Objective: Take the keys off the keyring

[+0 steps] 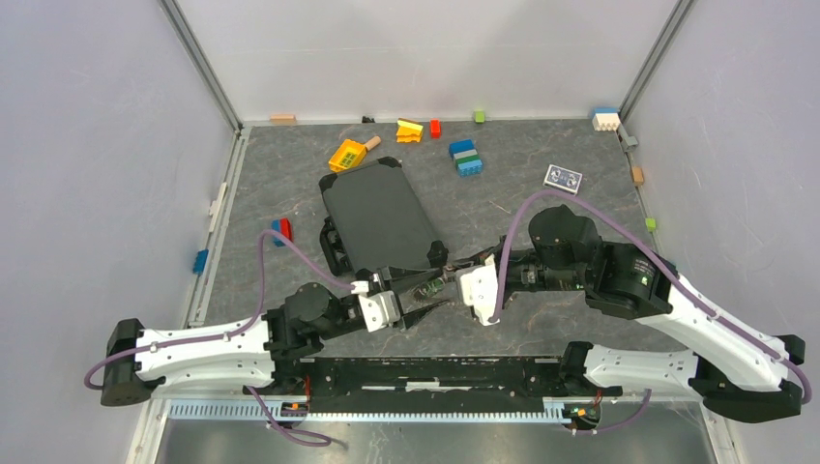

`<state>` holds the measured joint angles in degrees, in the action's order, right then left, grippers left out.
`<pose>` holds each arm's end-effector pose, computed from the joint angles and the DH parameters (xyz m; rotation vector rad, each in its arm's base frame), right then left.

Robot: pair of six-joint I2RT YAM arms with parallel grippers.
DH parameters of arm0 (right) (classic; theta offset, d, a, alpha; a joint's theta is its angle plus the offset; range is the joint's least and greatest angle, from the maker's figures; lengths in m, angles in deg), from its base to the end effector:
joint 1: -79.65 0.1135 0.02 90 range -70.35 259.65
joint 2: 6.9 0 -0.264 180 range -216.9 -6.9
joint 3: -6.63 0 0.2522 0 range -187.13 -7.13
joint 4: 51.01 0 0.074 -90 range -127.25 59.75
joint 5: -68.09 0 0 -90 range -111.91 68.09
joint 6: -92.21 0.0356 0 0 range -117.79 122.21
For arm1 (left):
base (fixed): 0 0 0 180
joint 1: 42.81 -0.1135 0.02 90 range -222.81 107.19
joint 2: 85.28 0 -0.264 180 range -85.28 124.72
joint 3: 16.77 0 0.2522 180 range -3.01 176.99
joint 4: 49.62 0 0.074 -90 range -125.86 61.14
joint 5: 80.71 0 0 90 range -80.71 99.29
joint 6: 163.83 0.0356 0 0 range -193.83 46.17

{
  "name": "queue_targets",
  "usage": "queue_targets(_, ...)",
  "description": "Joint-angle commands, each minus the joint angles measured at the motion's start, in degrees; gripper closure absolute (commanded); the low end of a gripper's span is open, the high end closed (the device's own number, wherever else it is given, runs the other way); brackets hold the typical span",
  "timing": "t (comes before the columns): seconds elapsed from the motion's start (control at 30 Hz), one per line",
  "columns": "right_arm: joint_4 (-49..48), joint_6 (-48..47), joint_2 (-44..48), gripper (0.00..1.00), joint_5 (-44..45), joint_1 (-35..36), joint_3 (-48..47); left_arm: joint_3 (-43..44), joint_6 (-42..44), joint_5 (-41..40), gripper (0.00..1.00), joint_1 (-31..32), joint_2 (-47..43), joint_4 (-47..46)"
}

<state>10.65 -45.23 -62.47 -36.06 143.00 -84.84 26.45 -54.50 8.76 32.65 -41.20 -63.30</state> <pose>0.0697 0.1583 0.4320 -1.7568 1.0204 0.4249 0.0479 -0.1832 0.3177 1.0207 0.9498 -0.8163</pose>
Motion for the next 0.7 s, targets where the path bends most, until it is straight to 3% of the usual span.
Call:
queue_targets(0.0, -4.83, -0.37, 1.56, 1.0, -1.96, 0.1, 0.5, 0.95, -1.82, 0.18, 0.4, -0.05, 1.0, -3.28)
queue_targets(0.4, -9.24, -3.01, 5.66, 1.0, -4.49, 0.1, 4.12, 0.82, -1.93, 0.27, 0.48, -0.06, 1.54, -3.37)
queue_targets(0.67, -12.81, -3.36, 7.9, 1.0, -7.32, 0.1, 5.79, 0.71, -2.05, 2.22, 0.65, -0.07, 1.1, -3.36)
